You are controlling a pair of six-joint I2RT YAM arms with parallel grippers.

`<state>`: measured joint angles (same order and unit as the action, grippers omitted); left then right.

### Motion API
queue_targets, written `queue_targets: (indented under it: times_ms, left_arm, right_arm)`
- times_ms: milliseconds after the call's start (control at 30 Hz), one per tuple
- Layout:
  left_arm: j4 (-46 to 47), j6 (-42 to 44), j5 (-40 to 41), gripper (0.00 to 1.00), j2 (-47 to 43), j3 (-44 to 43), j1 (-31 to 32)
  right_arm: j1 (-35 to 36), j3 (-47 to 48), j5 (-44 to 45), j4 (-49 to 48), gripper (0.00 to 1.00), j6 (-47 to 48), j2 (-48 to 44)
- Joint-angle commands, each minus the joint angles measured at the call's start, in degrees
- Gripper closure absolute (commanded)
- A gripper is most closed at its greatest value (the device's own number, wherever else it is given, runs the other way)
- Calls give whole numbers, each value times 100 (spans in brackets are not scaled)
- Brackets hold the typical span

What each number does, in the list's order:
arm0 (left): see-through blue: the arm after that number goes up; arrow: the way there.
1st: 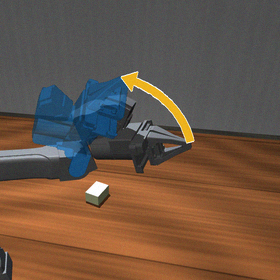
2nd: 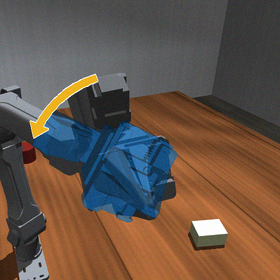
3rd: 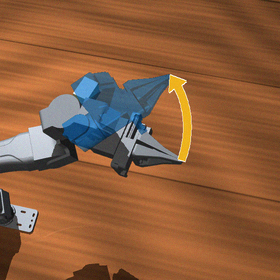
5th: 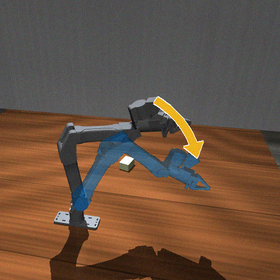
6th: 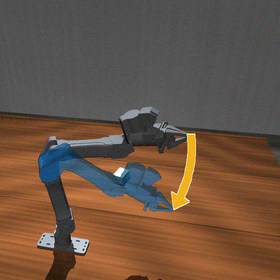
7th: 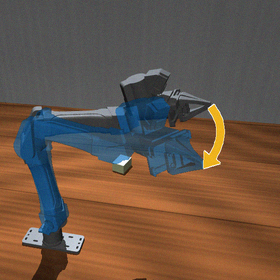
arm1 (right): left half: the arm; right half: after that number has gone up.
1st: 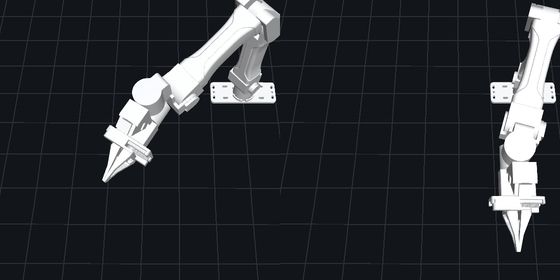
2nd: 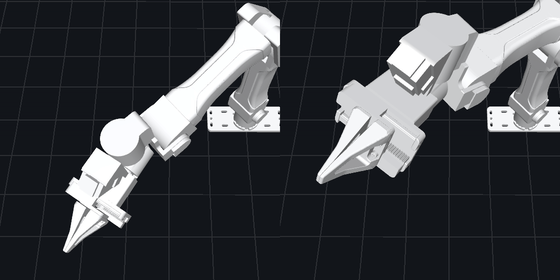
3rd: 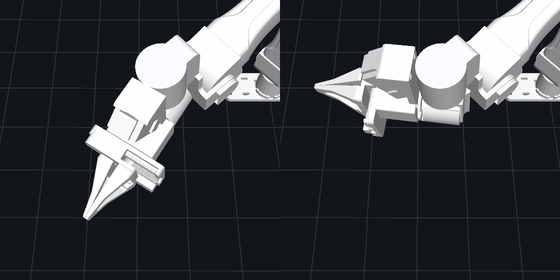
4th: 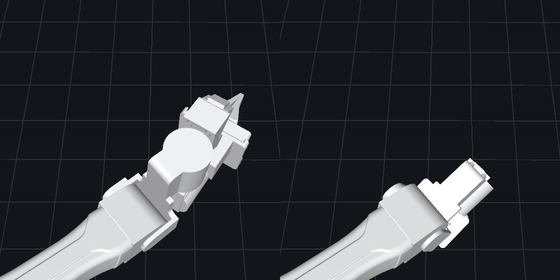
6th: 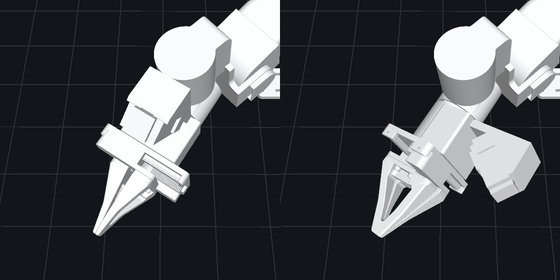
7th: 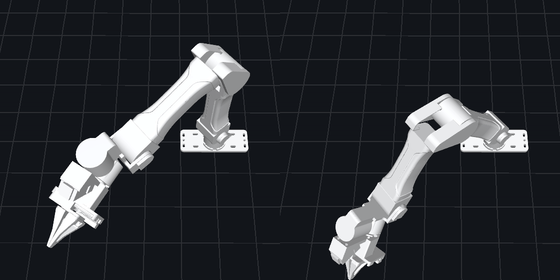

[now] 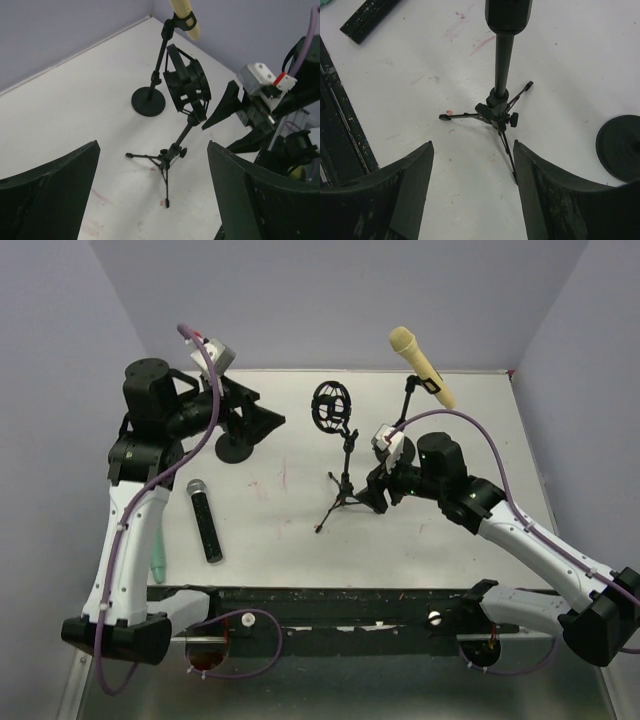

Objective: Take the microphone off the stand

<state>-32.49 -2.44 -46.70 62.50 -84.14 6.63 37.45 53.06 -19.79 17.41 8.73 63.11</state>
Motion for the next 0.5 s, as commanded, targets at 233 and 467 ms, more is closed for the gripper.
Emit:
queue_targets:
  times_ms: [233,467]
  left_arm:
    - [674,-2059,283,4,1510,-1112,1014]
    - [200,-1752,1039,11,1608,-1325,1253]
  right_arm:
    - [8,-437,-315,-624,28,-556,175]
    - [17,-270,61,-1678,30,-688,772]
